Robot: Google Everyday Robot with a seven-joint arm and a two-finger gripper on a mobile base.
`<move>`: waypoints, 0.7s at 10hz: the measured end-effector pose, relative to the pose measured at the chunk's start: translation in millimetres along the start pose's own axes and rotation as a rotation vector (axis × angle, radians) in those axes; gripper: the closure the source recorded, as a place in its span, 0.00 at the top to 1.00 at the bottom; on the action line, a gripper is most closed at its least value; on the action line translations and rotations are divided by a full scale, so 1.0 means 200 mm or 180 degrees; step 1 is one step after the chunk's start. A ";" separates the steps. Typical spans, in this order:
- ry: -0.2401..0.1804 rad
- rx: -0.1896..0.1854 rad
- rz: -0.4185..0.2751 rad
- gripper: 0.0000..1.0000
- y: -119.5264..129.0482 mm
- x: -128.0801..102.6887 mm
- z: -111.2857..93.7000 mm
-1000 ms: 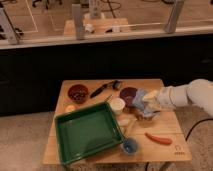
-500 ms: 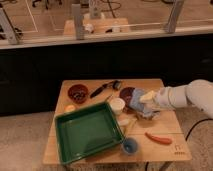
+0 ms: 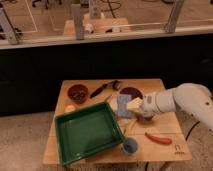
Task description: Place sponge in tray
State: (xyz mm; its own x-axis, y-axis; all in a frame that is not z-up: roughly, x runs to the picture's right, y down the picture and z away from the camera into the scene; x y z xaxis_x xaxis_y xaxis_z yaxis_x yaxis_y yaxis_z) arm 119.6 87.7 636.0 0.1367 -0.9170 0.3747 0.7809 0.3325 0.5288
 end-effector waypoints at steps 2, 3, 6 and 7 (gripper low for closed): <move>-0.0136 -0.0045 -0.0224 0.00 -0.06 -0.08 0.08; -0.0204 -0.0057 -0.0327 0.00 -0.09 -0.13 0.12; -0.0401 -0.0040 -0.0658 0.00 -0.23 -0.32 0.24; -0.0449 -0.0020 -0.0765 0.00 -0.26 -0.37 0.25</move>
State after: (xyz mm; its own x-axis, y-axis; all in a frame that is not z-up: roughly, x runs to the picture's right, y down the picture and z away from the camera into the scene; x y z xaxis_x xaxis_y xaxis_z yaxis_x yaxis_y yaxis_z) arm 38.6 149.3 619.6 -0.1387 -0.9296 0.3415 0.7845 0.1074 0.6108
